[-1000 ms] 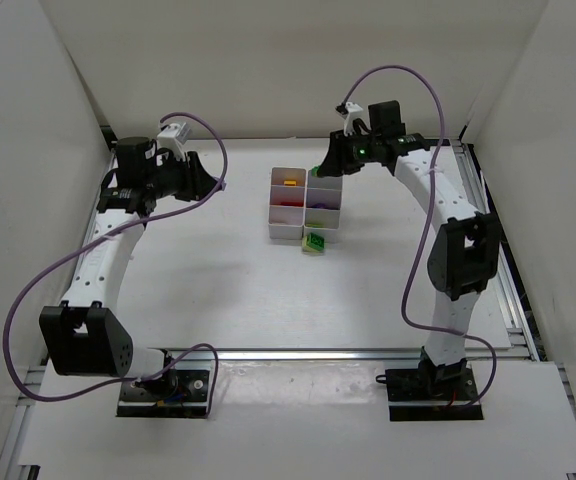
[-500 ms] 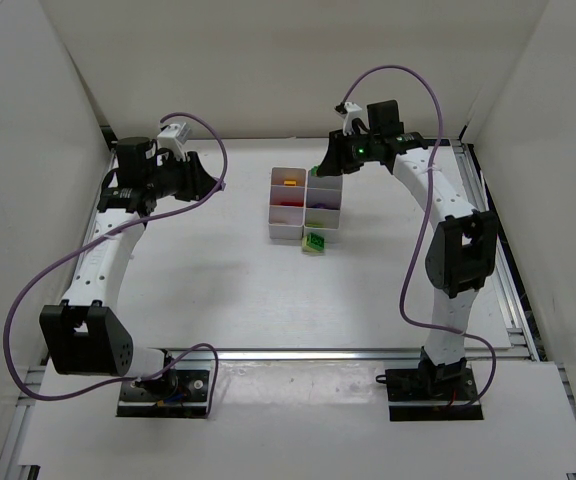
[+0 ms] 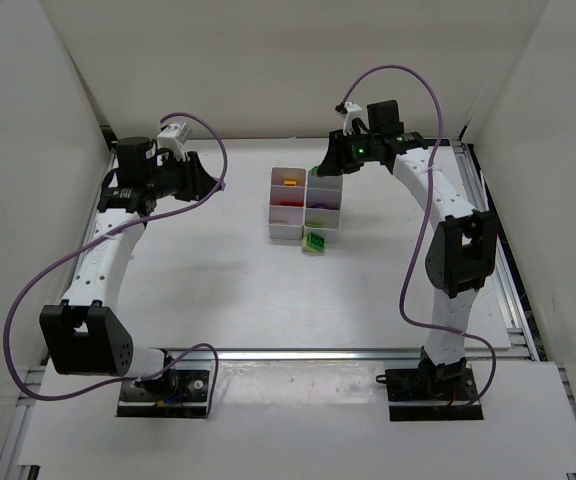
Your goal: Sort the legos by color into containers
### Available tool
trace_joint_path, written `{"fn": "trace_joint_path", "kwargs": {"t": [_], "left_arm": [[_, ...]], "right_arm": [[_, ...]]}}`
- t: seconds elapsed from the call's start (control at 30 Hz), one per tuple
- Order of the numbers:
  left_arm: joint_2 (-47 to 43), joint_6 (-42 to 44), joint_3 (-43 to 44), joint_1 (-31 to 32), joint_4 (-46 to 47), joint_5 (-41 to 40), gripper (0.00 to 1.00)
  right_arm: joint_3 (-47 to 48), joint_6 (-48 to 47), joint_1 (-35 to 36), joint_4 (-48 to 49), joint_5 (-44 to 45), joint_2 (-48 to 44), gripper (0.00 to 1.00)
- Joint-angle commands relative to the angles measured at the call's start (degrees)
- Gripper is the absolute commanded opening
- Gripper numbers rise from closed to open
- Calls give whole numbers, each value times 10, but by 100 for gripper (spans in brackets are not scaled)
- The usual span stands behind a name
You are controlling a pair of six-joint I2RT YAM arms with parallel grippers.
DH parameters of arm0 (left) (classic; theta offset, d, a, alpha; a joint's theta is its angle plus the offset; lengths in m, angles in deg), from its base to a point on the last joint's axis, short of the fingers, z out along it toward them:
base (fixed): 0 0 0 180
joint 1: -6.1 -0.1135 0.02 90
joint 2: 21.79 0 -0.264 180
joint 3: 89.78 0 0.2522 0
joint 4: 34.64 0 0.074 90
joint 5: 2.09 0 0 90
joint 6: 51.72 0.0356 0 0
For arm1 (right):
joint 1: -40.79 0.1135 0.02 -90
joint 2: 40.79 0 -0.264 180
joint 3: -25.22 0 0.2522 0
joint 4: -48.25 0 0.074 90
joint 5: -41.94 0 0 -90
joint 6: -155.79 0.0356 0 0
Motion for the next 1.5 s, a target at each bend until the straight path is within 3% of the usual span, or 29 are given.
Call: {"fn": "trace_joint_path", "kwargs": {"t": [0.0,0.63,1.1,1.47], "left_arm": [[-13,0,8,3,-3,8,10],[-18,2,4,3,-3,3,10],[-17,-3,-5,3,-3,4,10],[-8,-4,-1,3,-3,6,10]], "right_arm": [[21,2,-1,12,3,-5,0],[9,-2,-4,14,12,-6,0],[5,-7,-7,-2,110,-2,0],[-4,-7,-5,-6,109,7,0]]}}
